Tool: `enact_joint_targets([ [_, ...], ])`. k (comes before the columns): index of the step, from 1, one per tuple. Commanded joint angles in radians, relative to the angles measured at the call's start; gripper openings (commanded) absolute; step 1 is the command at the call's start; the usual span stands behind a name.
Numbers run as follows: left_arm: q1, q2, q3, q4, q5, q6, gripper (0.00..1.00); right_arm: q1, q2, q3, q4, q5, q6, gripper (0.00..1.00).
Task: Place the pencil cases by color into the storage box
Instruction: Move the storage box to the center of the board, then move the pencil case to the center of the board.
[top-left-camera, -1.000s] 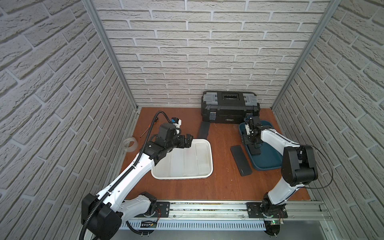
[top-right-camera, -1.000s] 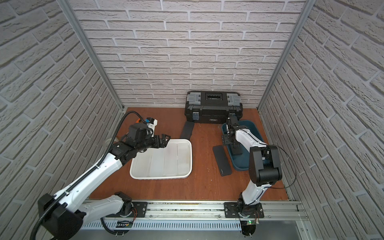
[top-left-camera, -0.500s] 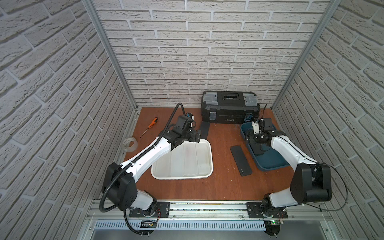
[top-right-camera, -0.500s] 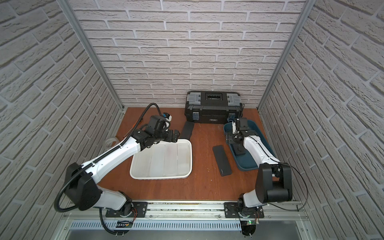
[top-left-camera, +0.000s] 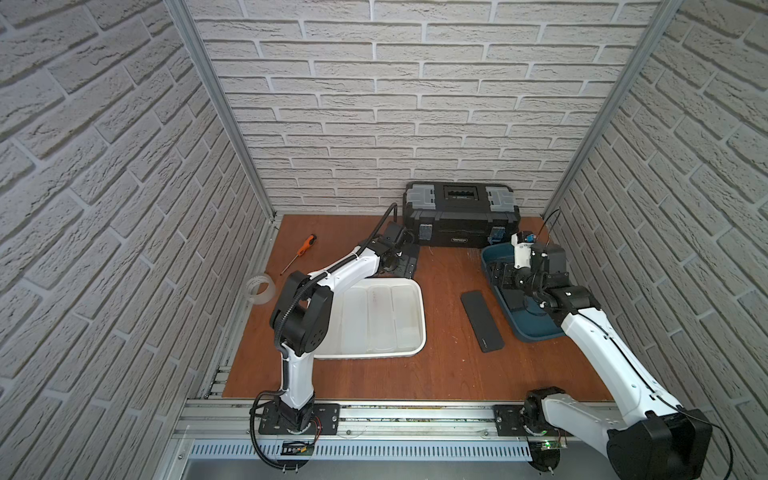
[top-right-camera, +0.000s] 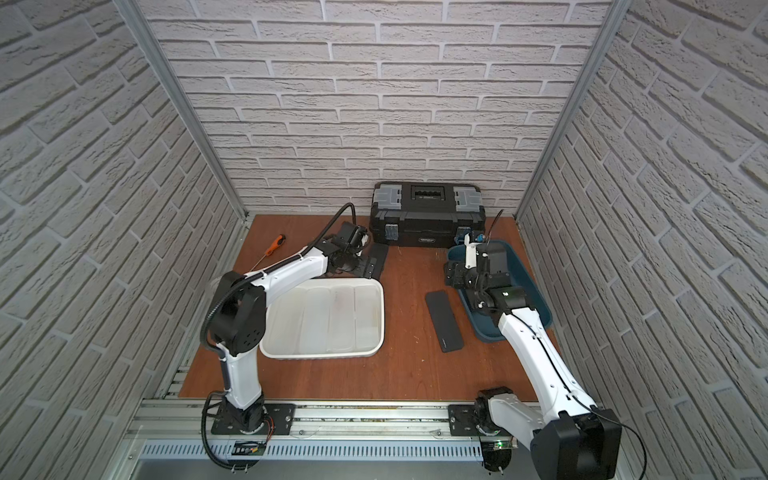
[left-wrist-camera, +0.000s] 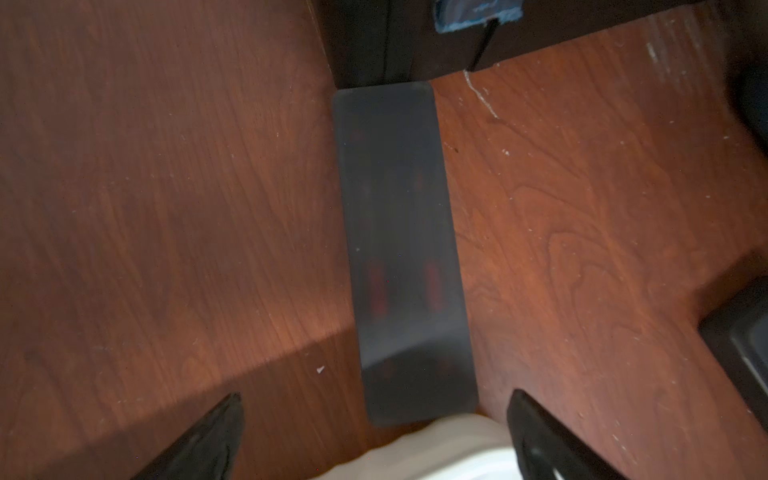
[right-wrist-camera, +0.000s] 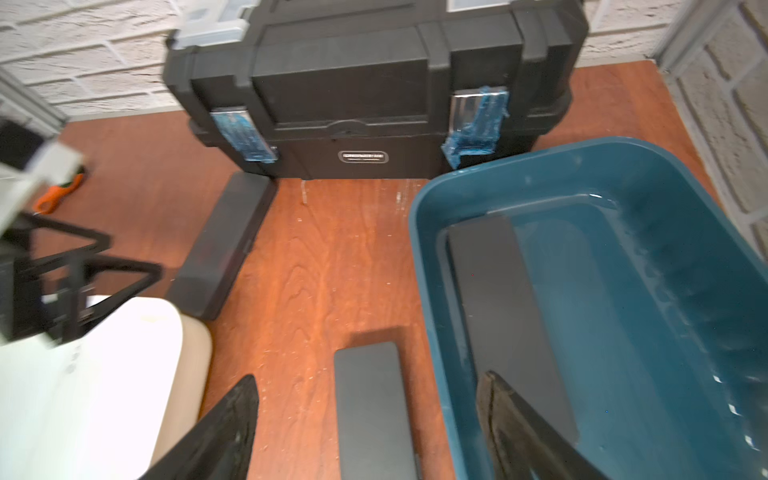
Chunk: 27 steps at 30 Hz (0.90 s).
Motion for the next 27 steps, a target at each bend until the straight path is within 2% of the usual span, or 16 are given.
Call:
enact_joint_targets([
  [1,0.043,0.049,0.064,0.022,0.042,0.030,0.98,0.017,-0.031,-0.008,0.055,-0.038,0.025,0.83],
  [8,0.043,0.216,0.240,-0.034,0.025,0.047,0.98,0.034,-0.032,-0.015,0.067,-0.076,0.030,0.83],
  [13,0.040,0.290,0.320,-0.035,0.060,0.023,0.98,0.047,-0.034,-0.022,0.082,-0.098,0.034,0.83],
  [22,0.028,0.321,0.335,-0.024,0.183,-0.089,0.98,0.050,-0.029,-0.018,0.069,-0.092,0.033,0.83],
  [27,0.002,0.295,0.264,0.024,0.241,-0.154,0.98,0.051,-0.028,-0.009,0.041,-0.031,0.053,0.83],
])
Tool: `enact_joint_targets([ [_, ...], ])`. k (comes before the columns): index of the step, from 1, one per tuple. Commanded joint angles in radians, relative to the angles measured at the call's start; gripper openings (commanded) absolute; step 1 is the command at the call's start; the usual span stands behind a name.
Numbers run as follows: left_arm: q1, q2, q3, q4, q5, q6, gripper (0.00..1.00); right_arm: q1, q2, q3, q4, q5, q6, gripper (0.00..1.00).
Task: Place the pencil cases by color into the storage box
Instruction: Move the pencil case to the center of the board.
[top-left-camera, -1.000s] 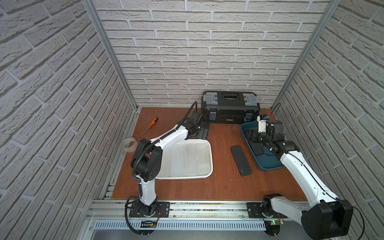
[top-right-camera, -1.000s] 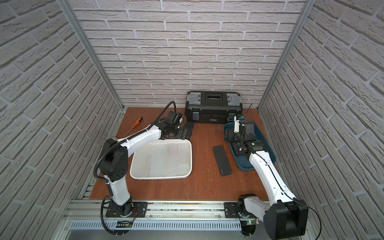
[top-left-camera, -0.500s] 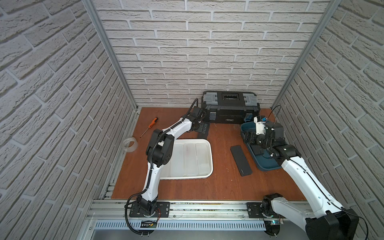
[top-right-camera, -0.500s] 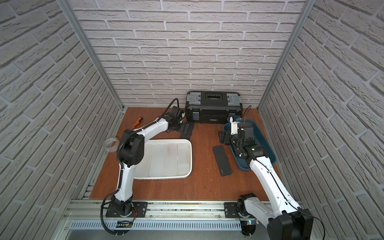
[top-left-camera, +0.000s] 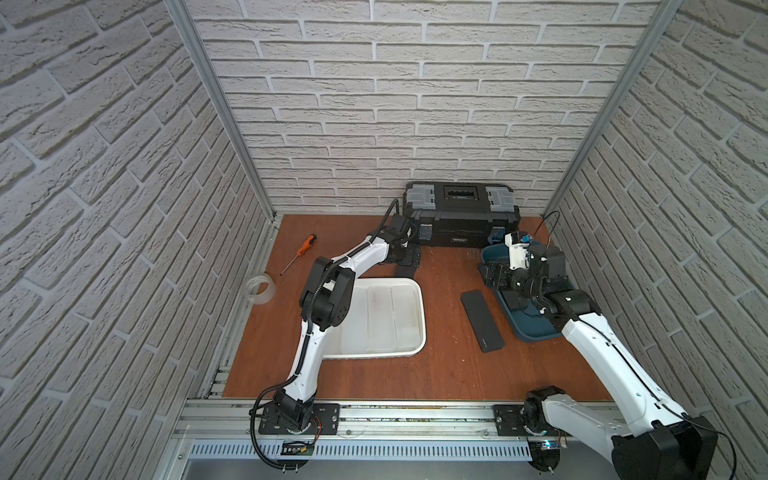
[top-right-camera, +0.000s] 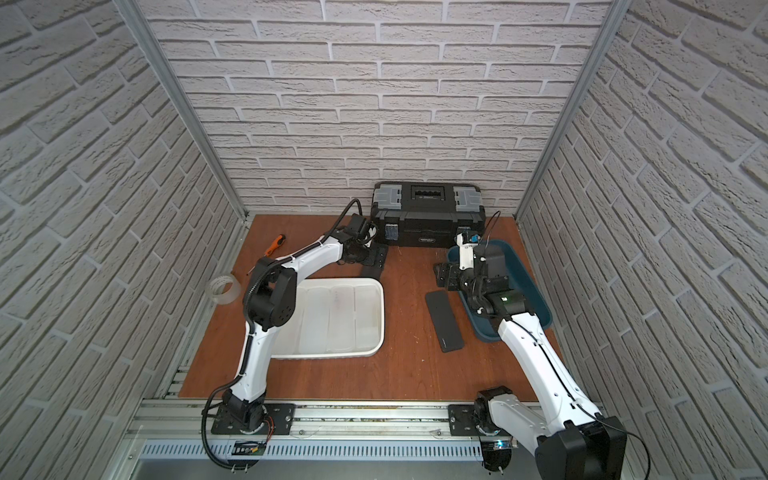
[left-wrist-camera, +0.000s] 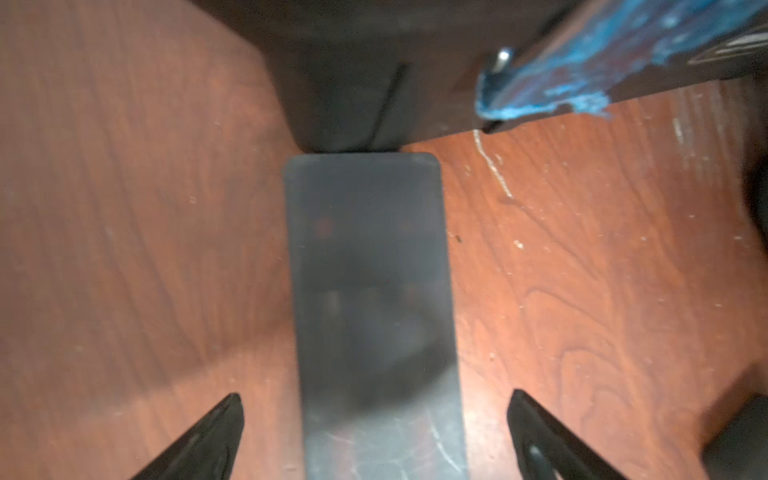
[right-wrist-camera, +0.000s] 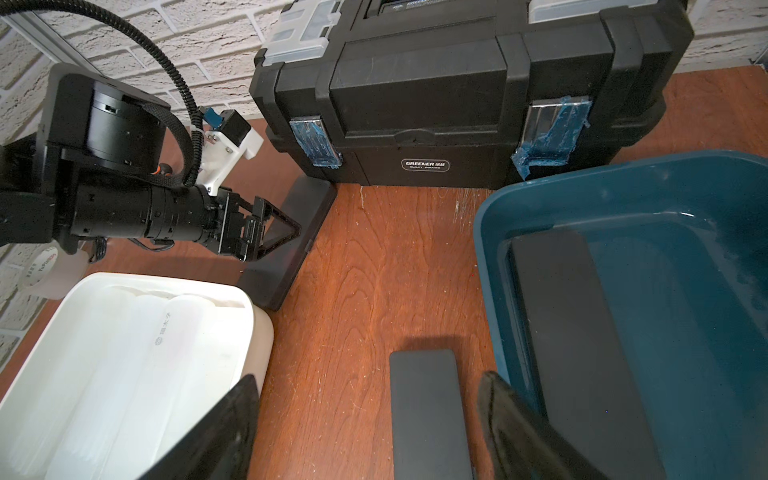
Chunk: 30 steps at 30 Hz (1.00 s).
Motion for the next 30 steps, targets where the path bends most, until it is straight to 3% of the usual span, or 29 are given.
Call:
enact_joint_targets([
  [1,-0.026,-0.012,-0.055,0.043,0.077,-0.078,0.98,0.008,-0.007,0.003,-0.001,0.054,0.023,0.83],
  [13,-0.111,-0.111,-0.172,0.125,0.137,-0.145,0.98,0.009,0.007,0.006,-0.036,0.066,0.055,0.83],
  [20,-0.134,-0.196,-0.172,0.082,0.115,-0.109,0.98,0.016,0.028,0.018,-0.061,0.080,0.069,0.83],
  [26,-0.055,-0.302,-0.133,-0.051,-0.007,0.017,0.98,0.045,0.082,0.050,-0.098,0.103,0.089,0.83],
  [30,0.034,-0.420,-0.163,-0.085,-0.029,0.045,0.98,0.101,0.147,0.079,-0.109,0.132,0.111,0.83],
])
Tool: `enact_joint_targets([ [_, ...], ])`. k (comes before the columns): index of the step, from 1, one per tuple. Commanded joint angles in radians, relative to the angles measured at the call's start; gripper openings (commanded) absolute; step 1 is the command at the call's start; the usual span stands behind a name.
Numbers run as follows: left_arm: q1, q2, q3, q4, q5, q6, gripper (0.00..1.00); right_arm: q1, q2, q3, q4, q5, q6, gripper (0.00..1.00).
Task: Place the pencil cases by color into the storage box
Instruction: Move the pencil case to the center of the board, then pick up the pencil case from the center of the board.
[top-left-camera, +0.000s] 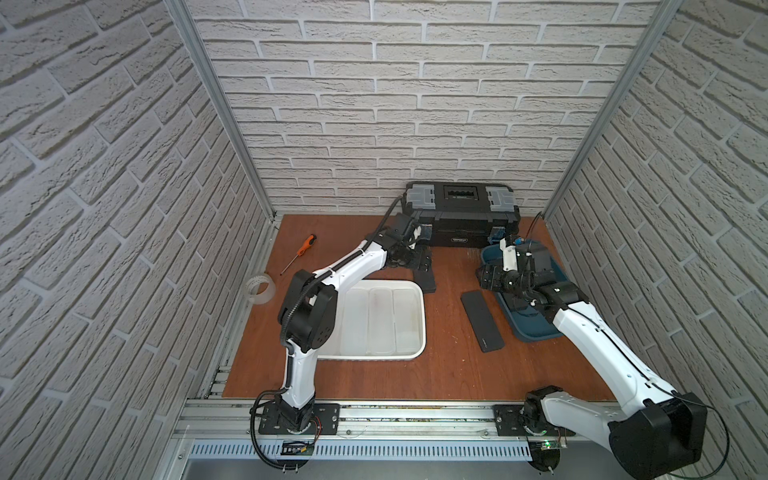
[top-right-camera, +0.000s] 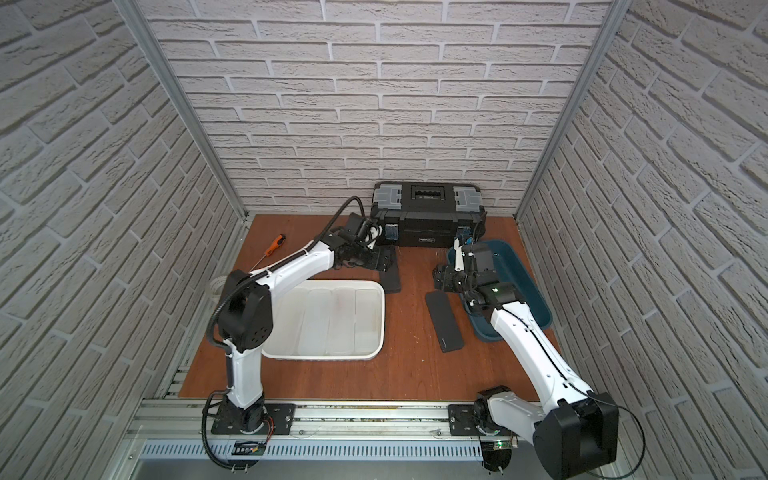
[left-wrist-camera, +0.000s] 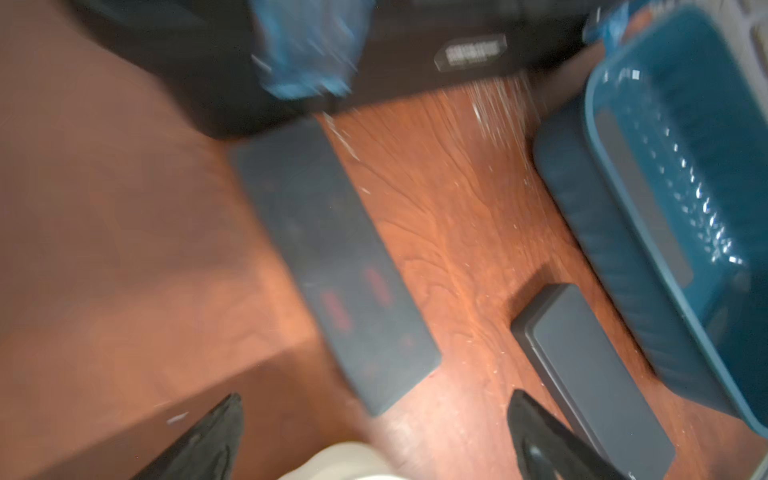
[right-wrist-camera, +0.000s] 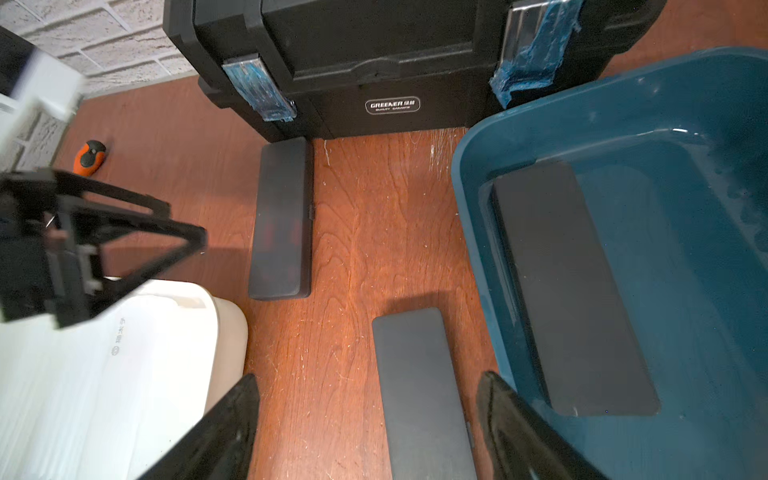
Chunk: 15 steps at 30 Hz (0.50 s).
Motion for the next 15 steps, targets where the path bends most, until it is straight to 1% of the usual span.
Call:
enact_joint_targets([
  [1,0.082,-0.137,-0.021,-0.045,-0.061,0.053,0.98,0.060,0.057,0.044,-0.004,0.041,0.028,0.83],
  [5,0.146,-0.287,-0.135,-0.051,-0.087,0.039,0.98,0.162,0.198,0.123,-0.012,0.103,0.033,0.83],
  [9,0.180,-0.419,-0.244,-0.054,-0.105,0.036,0.98,0.257,0.352,0.197,0.016,0.160,0.061,0.84],
  [11,0.195,-0.490,-0.309,-0.047,-0.105,0.030,0.98,0.293,0.438,0.249,0.021,0.162,0.076,0.86],
  [15,0.213,-0.586,-0.400,-0.042,-0.104,0.021,0.98,0.349,0.586,0.348,0.039,0.172,0.100,0.88],
])
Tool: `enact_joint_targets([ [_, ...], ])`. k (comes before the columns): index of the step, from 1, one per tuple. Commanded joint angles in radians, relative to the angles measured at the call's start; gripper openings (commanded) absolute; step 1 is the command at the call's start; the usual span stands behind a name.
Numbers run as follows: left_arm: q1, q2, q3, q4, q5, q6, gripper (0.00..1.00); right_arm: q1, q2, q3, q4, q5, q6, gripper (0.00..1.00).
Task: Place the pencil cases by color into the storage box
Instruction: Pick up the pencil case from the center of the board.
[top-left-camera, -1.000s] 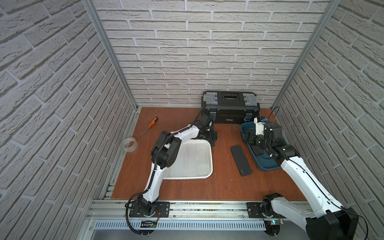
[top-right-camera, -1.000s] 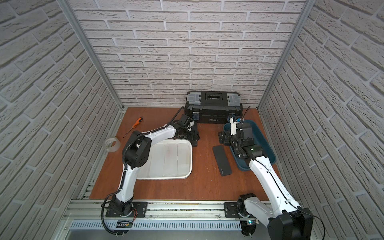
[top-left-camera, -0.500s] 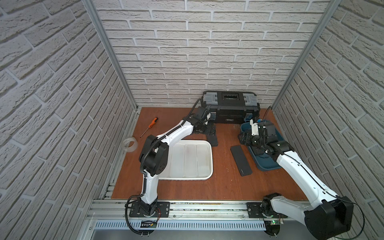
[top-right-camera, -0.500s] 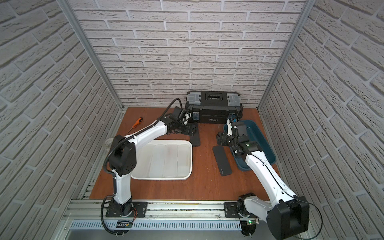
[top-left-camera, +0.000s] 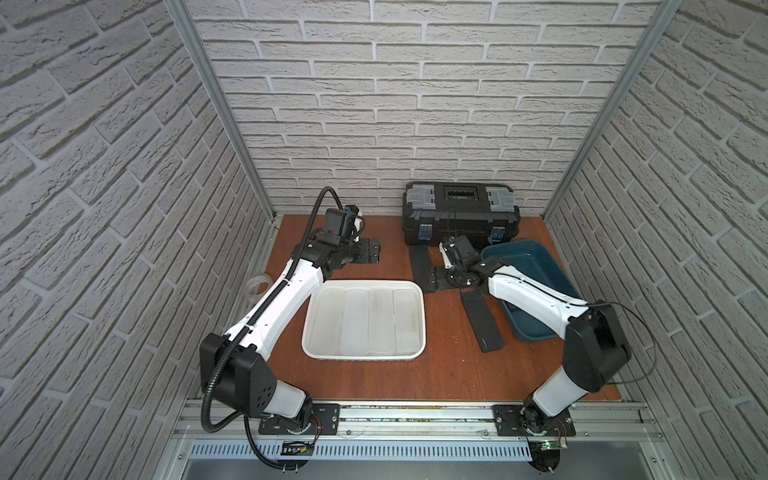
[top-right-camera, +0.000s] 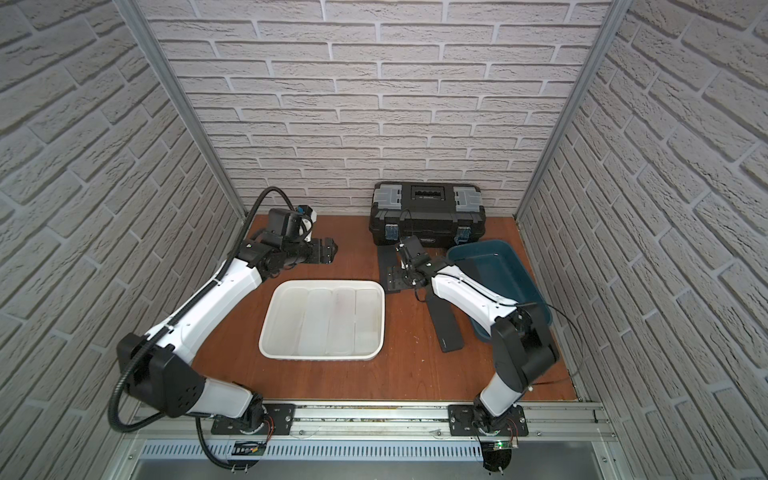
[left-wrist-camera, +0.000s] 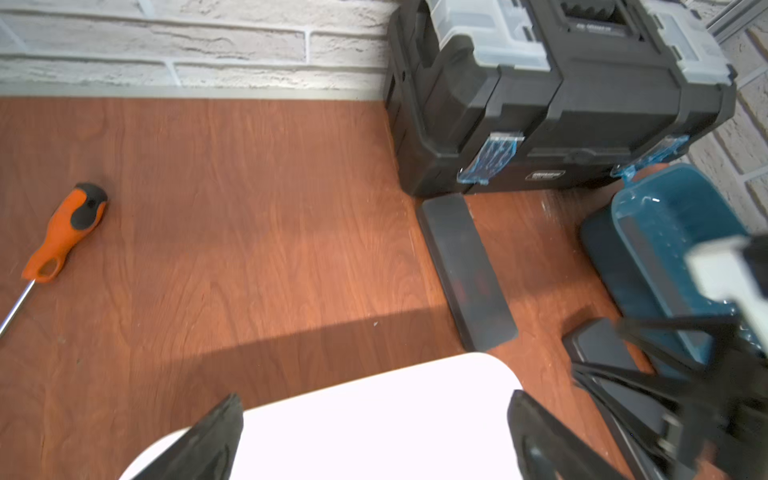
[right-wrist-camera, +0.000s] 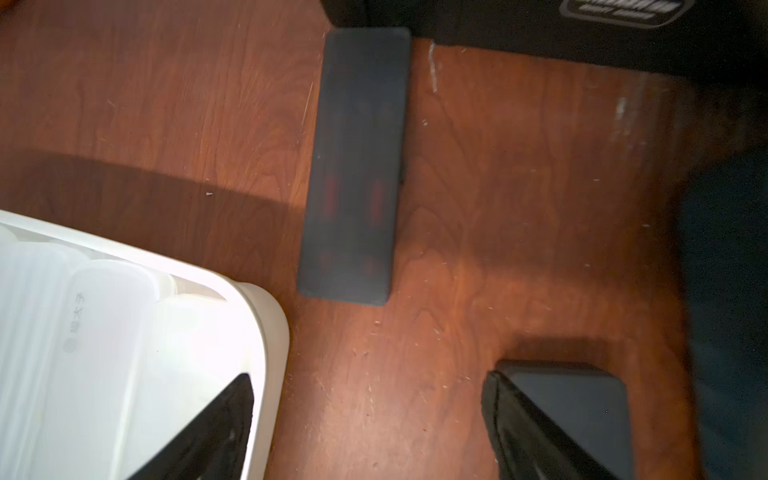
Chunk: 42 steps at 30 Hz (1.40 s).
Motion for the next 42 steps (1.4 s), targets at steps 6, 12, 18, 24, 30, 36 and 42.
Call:
enact_joint_targets([
  [6,0.021,-0.142,-0.113,0.003,0.010,-0.028,0.98,0.058,0.237,0.213,0.023,0.102,0.108,0.89],
  [12,0.020,-0.186,-0.157,0.029,0.036,-0.041,0.98,0.060,0.401,0.382,-0.056,0.178,0.098,0.90],
  [18,0.019,-0.185,-0.181,0.065,0.057,-0.048,0.98,0.043,0.465,0.448,-0.060,0.188,0.083,0.92],
  [24,0.019,-0.187,-0.183,0.078,0.071,-0.052,0.98,0.019,0.495,0.493,-0.096,0.202,0.081,0.92],
  [30,0.020,-0.187,-0.188,0.089,0.082,-0.056,0.98,-0.029,0.529,0.505,-0.105,0.089,0.044,0.92],
  [36,0.019,-0.181,-0.191,0.109,0.098,-0.069,0.98,-0.031,0.550,0.513,-0.123,0.069,-0.002,0.91],
  [42,0.013,-0.176,-0.191,0.123,0.105,-0.078,0.98,-0.031,0.578,0.526,-0.146,0.028,-0.030,0.89],
])
